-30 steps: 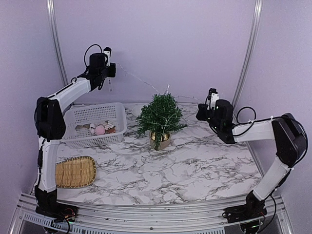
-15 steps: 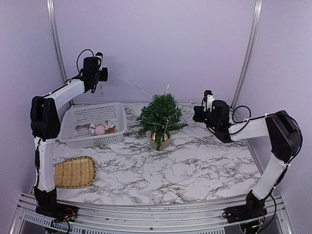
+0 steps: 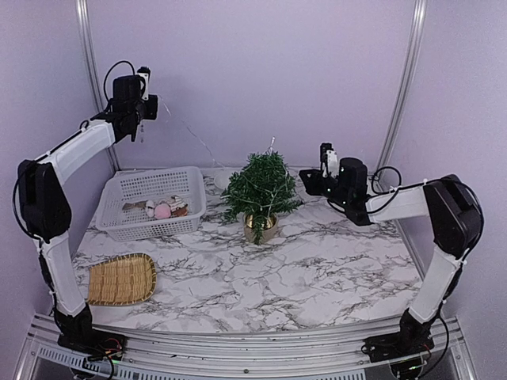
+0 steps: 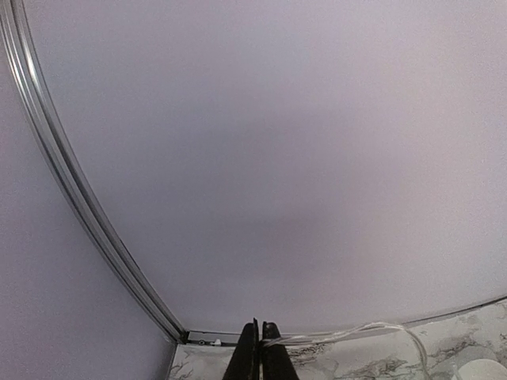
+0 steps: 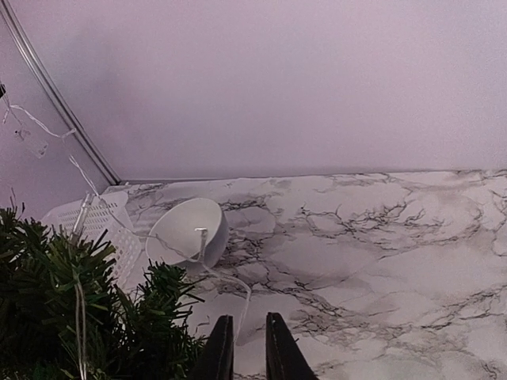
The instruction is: Decorate the small christmas tree
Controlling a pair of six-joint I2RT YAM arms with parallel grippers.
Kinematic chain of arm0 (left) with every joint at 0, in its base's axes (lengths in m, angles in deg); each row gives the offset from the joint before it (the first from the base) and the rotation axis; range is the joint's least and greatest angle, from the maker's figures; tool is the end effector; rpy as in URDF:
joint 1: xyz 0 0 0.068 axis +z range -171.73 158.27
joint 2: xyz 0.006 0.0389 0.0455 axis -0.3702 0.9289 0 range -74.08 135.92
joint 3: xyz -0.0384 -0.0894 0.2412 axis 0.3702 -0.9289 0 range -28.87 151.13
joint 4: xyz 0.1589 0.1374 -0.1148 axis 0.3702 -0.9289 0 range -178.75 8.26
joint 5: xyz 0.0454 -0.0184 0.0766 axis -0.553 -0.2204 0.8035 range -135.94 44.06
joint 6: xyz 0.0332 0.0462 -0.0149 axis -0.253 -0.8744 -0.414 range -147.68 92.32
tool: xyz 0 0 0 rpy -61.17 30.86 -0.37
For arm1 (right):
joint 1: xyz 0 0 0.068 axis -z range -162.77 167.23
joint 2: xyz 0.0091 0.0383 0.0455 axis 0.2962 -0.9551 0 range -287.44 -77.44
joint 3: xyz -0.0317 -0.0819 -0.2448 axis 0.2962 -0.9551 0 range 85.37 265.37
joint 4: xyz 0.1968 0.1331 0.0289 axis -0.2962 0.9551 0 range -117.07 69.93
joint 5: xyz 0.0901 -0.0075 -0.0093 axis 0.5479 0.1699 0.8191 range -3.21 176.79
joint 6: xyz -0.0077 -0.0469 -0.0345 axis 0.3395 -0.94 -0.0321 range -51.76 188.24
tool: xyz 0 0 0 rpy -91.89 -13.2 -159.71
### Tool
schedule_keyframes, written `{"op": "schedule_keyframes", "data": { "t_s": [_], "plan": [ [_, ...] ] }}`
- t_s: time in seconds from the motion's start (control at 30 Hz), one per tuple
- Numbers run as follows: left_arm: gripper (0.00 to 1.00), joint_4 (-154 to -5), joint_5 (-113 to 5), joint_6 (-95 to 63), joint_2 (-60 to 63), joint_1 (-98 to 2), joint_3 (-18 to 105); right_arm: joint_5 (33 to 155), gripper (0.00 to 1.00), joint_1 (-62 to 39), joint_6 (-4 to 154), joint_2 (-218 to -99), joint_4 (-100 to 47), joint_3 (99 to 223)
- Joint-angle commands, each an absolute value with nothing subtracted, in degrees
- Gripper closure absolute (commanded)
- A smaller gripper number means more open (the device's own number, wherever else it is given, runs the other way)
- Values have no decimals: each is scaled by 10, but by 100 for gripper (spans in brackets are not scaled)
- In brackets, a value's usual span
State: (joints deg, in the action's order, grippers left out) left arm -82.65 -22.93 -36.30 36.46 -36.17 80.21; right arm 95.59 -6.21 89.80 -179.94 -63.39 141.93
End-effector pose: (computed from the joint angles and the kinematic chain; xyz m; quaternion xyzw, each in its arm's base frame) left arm 0.4340 -0.0946 0.3980 0.0061 0.7204 0.1094 0.6849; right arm 0.3513 0.1595 0.2217 -0.0620 0.7608 0.3003 0.5720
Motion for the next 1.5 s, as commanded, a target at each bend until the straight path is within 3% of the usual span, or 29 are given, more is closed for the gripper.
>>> {"op": "schedule_keyframes", "data": {
  "t_s": [0.0,0.3,0.67,0.83,1.47],
  "plan": [
    [100,-848,-231,-385,320,-359,773,1000,84,-59,913,-1812,-632,1446],
    [100,-862,-249,-403,246,-360,741,998,82,-59,905,-1783,-635,1434],
    [100,-975,-306,-494,101,-408,634,981,67,-58,877,-1702,-629,1412],
    [100,-1020,-286,-531,44,-464,580,996,55,-59,865,-1666,-628,1406],
    [100,-1195,-338,-544,-105,-639,532,1029,45,-59,841,-1577,-607,1392]
  ]
}}
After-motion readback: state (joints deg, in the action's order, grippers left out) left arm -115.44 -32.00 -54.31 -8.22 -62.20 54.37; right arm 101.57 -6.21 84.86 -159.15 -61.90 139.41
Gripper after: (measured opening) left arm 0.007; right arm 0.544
